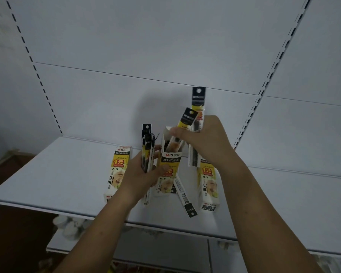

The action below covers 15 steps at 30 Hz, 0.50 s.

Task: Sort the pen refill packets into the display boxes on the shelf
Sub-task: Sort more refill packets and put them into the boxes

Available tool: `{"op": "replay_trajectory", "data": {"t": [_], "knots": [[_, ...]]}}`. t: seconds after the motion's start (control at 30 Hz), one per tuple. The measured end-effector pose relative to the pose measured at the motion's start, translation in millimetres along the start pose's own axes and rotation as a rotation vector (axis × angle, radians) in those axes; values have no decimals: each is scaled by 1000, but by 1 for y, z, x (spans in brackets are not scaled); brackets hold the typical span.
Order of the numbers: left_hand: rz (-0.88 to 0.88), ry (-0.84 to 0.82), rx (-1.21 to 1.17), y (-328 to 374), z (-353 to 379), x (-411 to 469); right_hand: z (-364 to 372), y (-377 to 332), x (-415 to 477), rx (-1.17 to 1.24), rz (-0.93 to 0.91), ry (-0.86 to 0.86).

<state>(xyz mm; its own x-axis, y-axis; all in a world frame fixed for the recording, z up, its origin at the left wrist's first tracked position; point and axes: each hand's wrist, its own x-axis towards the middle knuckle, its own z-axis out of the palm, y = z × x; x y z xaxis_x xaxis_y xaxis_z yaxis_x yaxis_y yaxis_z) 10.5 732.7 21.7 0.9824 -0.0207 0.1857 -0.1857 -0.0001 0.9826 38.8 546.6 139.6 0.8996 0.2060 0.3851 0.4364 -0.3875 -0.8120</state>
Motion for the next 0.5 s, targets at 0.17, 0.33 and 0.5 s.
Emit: {"op": "replay_trajectory", "data": {"t": [0.17, 0.33, 0.5], "knots": [[1, 9, -1, -1, -1, 2, 4, 0, 3, -24, 26, -101], [10, 1, 4, -3, -4, 1, -8, -8, 3, 39, -28, 152], [0, -7, -10, -3, -4, 2, -10, -14, 6, 33, -71, 124]]}}
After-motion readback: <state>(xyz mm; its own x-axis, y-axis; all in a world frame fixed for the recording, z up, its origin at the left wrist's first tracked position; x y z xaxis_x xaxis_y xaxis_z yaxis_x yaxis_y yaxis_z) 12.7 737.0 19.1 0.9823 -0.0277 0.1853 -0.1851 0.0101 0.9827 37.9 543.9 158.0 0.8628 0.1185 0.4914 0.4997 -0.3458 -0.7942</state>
